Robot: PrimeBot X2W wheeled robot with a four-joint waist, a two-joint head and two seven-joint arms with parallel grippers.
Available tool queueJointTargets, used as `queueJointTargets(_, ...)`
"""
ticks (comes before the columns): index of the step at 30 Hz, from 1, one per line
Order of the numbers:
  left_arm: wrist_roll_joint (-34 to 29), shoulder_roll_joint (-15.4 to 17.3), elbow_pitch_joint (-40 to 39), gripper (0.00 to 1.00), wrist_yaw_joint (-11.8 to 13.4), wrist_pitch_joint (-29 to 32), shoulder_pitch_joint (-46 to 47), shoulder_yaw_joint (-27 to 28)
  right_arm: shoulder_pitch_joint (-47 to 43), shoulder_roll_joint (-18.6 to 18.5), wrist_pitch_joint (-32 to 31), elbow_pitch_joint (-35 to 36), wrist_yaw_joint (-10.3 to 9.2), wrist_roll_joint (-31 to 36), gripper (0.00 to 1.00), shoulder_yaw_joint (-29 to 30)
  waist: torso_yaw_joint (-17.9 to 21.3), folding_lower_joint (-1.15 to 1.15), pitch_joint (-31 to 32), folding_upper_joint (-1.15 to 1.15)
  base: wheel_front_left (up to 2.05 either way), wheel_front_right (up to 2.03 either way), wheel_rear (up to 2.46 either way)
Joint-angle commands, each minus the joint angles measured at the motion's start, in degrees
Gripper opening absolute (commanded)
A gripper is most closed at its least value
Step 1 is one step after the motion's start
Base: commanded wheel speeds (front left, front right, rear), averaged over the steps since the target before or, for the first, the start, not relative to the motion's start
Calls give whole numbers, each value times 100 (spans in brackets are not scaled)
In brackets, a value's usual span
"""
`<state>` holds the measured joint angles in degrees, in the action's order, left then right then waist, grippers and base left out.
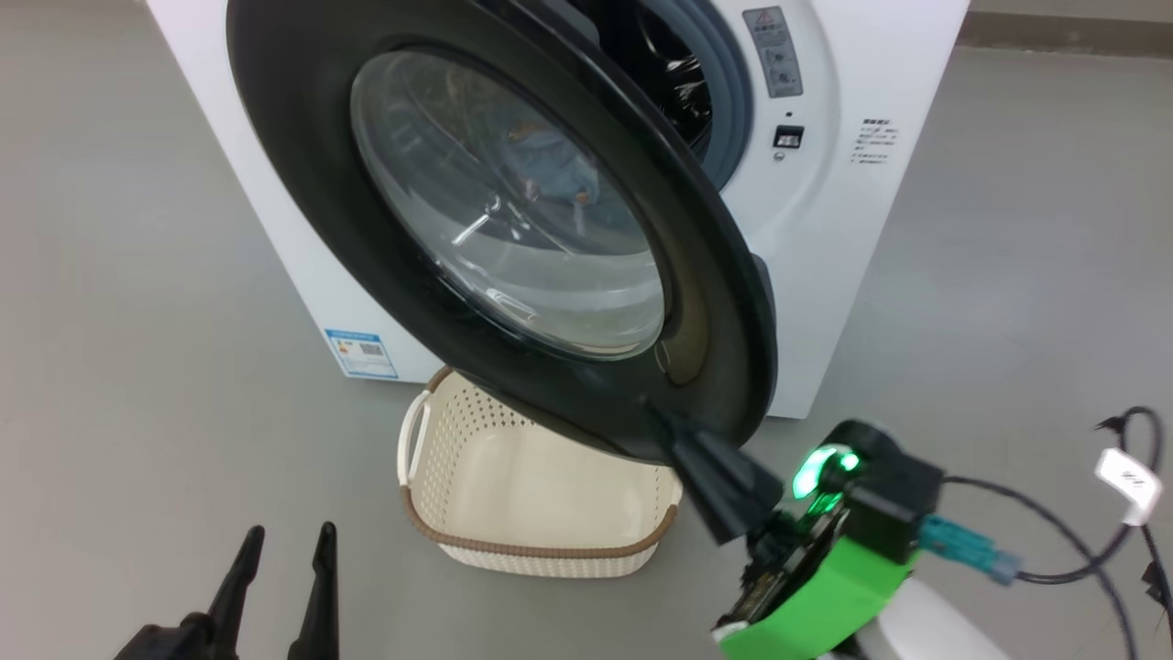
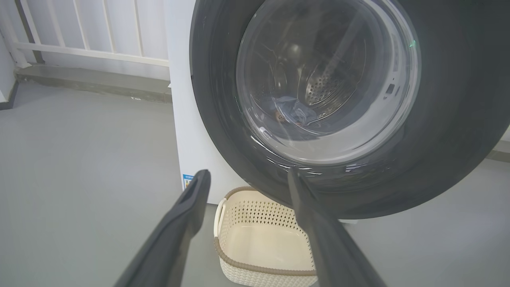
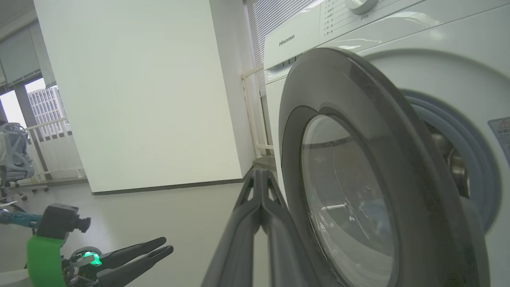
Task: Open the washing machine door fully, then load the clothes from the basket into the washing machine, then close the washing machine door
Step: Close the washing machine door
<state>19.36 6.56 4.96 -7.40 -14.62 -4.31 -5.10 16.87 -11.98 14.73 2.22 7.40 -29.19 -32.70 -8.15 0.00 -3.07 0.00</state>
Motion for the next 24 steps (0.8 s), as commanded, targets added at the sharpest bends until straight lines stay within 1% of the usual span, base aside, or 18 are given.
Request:
queueJointTargets(1, -9, 35, -134, 100, -9, -38, 276, 188, 163, 50, 27, 18, 9, -112, 0, -168, -86, 0, -92, 0, 0, 0, 0)
queueJointTargets(5, 5, 4, -99, 100, -9, -38, 348, 158, 161, 50, 27, -499, 9, -221, 0, -467, -163, 0, -185, 0, 0, 0, 0)
queueJointTargets(9, 10, -15, -95, 100, -9, -38, 409, 162, 134, 81, 27, -942, 9, -286, 0, -464, -194, 0, -276, 0, 0, 0, 0)
queueJointTargets(16, 18, -31, -89, 100, -9, -38, 529, 169, 140, 142, 27, -1554, 9, -302, 0, -74, -185, 0, -445, 0, 0, 0, 0)
queueJointTargets(24, 21, -69, -103, 100, -9, -38, 645, 88, 256, 244, 27, -1888, 9, -253, 0, 558, -149, 0, -638, 0, 0, 0, 0)
